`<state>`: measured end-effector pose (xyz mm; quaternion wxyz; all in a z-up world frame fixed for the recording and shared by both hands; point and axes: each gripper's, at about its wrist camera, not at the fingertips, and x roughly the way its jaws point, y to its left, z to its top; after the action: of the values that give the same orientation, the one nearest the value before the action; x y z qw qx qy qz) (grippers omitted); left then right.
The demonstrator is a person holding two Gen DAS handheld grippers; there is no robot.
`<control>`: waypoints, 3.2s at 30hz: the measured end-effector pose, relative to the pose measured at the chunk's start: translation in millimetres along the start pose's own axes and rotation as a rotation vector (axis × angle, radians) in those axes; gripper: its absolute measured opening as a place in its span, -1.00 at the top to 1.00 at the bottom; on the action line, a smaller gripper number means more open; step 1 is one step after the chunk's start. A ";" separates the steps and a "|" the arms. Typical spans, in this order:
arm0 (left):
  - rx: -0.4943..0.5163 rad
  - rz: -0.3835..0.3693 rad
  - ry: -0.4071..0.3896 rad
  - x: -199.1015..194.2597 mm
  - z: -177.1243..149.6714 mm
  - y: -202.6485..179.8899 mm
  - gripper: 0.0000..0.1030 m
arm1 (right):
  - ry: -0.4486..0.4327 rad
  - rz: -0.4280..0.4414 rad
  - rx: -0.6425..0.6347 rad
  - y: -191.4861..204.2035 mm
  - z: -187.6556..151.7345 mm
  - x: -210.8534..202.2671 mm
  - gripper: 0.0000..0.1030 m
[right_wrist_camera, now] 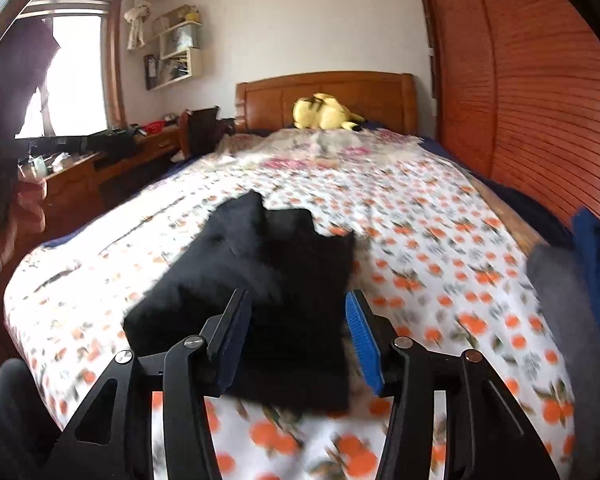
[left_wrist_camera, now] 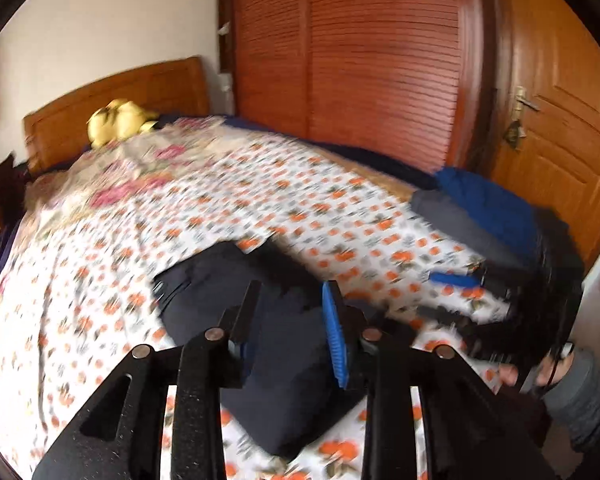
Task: Fold large clothes
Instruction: 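Grasp the black coat's side with the left tool and fold it over the bundle, then grasp the folded black coat bundle with the right tool while the left tool grasps its other end, then lift the coat bundle with both tools and carry it toward the clothes pile by the door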
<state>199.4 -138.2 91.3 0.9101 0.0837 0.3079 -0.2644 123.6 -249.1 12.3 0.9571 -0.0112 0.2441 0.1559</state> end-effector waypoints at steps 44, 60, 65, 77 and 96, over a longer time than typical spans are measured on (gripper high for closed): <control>-0.123 0.109 0.211 180.3 -68.8 89.9 0.40 | 0.254 0.021 0.019 -50.6 -28.4 71.0 0.88; -0.193 0.125 0.289 241.3 -58.5 128.2 -0.63 | 0.226 0.049 0.042 -49.3 -45.1 68.4 0.88; -0.215 0.120 0.298 243.2 -61.6 129.5 -0.64 | 0.223 0.027 0.032 -44.3 -44.1 66.6 0.87; -0.214 0.055 0.275 239.2 -63.9 134.1 -0.61 | 0.210 -0.085 0.051 -41.5 -52.0 28.4 0.59; -0.287 0.039 0.221 248.4 -39.6 162.6 -0.19 | 0.353 -0.076 0.143 -43.5 -58.8 71.0 0.23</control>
<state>432.2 -94.9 -92.1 0.8782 -0.0126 0.4391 -0.1890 168.7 -275.4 -75.3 0.9029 0.0207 0.4181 0.0975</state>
